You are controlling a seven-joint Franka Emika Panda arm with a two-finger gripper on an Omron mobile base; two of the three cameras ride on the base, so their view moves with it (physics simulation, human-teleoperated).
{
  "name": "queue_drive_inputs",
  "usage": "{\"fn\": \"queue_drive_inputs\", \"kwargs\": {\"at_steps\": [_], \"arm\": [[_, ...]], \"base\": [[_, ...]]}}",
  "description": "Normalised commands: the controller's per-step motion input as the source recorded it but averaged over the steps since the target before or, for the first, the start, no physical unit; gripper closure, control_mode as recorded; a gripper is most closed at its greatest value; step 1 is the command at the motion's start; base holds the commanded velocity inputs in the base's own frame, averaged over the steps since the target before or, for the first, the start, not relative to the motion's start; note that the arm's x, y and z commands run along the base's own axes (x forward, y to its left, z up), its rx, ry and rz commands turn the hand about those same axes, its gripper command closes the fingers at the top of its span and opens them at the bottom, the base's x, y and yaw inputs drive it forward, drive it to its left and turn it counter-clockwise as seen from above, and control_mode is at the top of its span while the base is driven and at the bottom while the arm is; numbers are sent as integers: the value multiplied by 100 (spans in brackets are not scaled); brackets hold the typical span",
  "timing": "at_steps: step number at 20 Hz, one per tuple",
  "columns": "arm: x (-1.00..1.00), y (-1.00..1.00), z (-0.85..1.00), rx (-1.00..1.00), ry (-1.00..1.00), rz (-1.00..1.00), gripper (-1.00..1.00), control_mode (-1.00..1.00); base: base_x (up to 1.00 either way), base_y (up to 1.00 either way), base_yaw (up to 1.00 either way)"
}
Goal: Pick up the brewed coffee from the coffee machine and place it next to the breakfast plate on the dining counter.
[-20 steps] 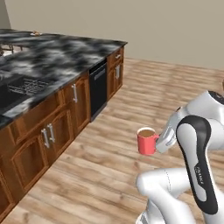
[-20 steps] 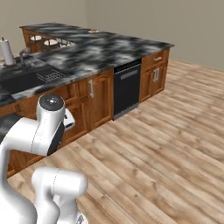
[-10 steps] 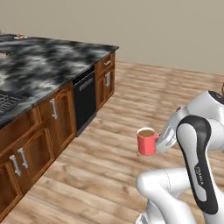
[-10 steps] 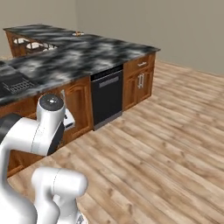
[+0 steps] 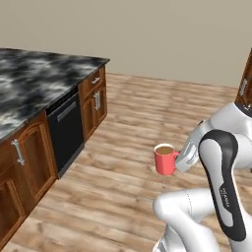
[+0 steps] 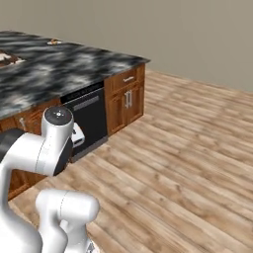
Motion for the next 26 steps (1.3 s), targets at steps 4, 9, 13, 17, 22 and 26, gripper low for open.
{"fn": "queue_drive_inputs", "kwargs": {"at_steps": [4, 9, 13, 17, 22, 26], "arm": [[0, 0, 0, 0, 0, 0, 100, 100], [0, 0, 0, 0, 0, 0, 100, 100], [0, 0, 0, 0, 0, 0, 100, 100], [0, 0, 0, 0, 0, 0, 100, 100], [0, 0, 0, 0, 0, 0, 100, 100], [0, 0, 0, 0, 0, 0, 100, 100]], "base": [[100, 0, -26], [100, 0, -23], [100, 0, -17], [100, -4, -12], [100, -9, -5], [100, -12, 0]]}}
